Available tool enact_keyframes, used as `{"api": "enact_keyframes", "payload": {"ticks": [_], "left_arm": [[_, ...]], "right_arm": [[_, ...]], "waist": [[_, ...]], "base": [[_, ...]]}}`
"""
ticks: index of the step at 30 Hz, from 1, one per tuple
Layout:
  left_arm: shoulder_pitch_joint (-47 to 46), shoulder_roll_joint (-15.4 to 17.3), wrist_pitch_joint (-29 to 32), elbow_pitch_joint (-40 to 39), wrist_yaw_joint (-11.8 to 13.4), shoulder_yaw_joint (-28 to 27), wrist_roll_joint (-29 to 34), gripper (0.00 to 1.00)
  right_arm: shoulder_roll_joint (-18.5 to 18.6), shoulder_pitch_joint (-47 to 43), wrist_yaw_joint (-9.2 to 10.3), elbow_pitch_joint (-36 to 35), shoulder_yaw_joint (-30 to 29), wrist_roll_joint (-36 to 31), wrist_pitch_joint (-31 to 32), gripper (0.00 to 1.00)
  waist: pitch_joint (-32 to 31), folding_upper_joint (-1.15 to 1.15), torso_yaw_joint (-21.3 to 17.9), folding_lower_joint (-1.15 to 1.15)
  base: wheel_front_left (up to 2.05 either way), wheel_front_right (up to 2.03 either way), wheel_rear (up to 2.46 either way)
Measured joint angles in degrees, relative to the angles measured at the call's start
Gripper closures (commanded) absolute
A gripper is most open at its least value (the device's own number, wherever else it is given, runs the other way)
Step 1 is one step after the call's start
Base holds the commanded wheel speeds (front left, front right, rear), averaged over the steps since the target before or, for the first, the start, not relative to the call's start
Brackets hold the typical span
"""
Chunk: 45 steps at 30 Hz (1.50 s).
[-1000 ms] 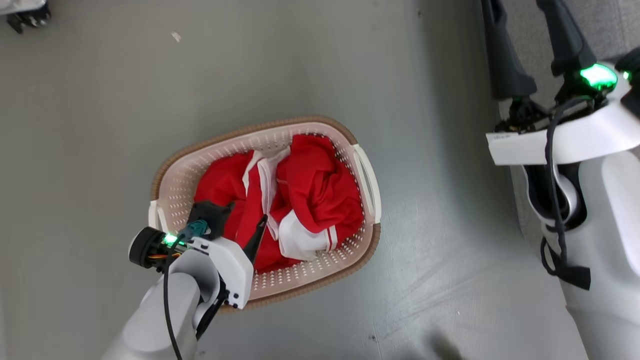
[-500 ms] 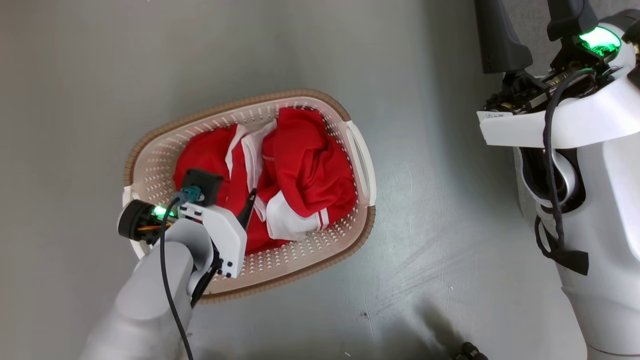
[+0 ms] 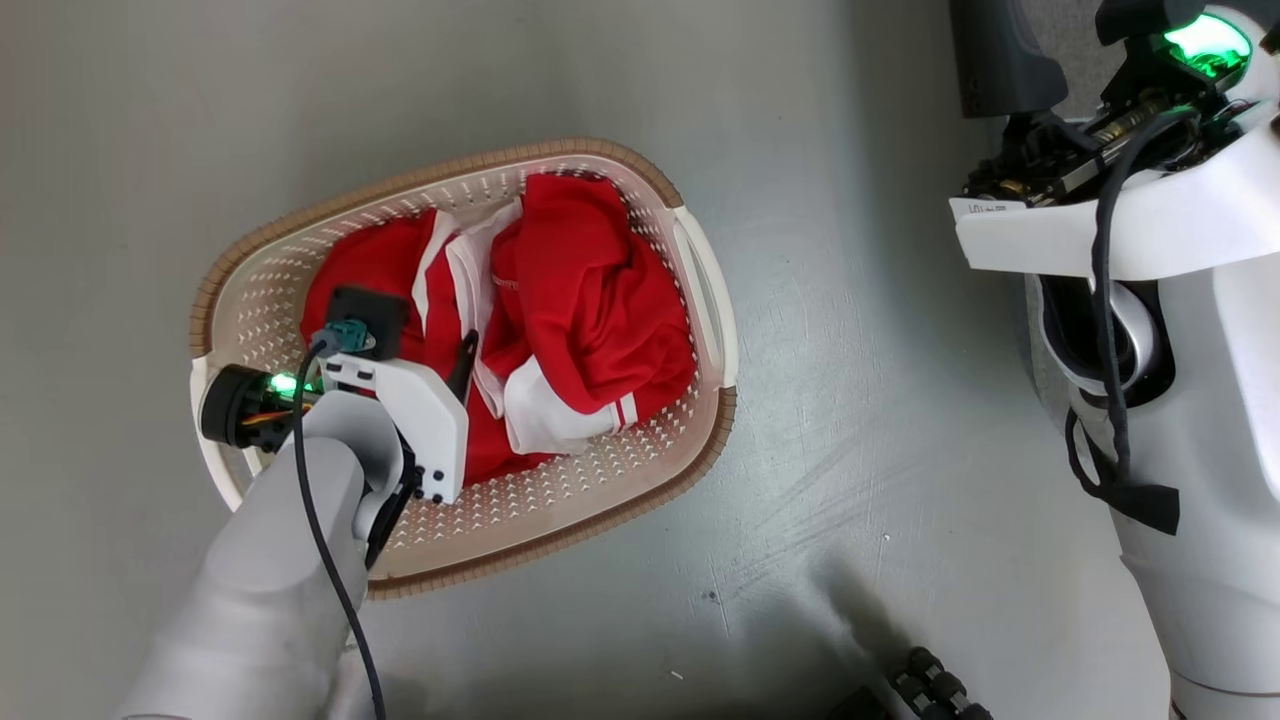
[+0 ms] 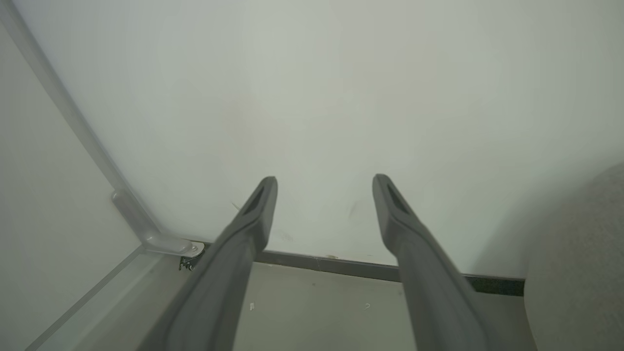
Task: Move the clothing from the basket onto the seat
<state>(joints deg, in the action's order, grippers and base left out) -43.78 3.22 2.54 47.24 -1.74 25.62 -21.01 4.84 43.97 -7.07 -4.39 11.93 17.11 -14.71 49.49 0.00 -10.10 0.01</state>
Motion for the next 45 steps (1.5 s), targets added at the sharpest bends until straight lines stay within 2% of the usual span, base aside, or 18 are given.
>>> {"api": "enact_keyframes", "payload": {"ticks": [5,6,7,8,28,45], "left_arm": [[-1.2,0.0,0.9,1.2,0.2,0.0,0.1,0.00],[-1.4,0.0,1.0,1.5,0.2,0.0,0.1,0.15],[-1.6,0.0,1.0,1.6,0.4,0.0,0.1,0.85],[-1.7,0.0,1.0,1.7,0.6,0.0,0.1,1.00],[-3.8,-1.0,-0.1,3.5,0.5,-1.2,-2.0,1.00],[-2.4,-1.2,-5.2,2.2,-1.8,-1.5,-4.8,1.00]], "right_arm": [[-0.2,0.7,0.00,-0.1,0.2,0.0,0.0,0.00],[-0.2,1.1,0.00,-0.2,0.2,0.0,0.0,0.00],[-0.3,1.4,0.00,-0.3,0.2,0.0,0.0,0.00],[-0.3,1.5,0.00,-0.3,0.3,0.0,0.0,0.00],[-0.3,2.4,0.00,0.5,0.1,0.0,0.0,0.00],[1.0,2.4,0.00,1.6,0.1,0.0,0.0,0.00]], "waist": [[1.3,0.00,-0.4,0.00],[1.5,0.00,-0.4,0.00],[1.7,0.00,-0.5,0.00],[1.9,0.00,-0.5,0.00],[2.5,0.00,0.2,0.00],[-0.5,0.00,1.9,0.00]], "base": [[0.00,0.00,0.00],[0.00,0.00,0.00],[0.00,0.00,0.00],[0.00,0.00,0.00],[0.00,0.00,0.00],[0.00,0.00,0.00]]}}
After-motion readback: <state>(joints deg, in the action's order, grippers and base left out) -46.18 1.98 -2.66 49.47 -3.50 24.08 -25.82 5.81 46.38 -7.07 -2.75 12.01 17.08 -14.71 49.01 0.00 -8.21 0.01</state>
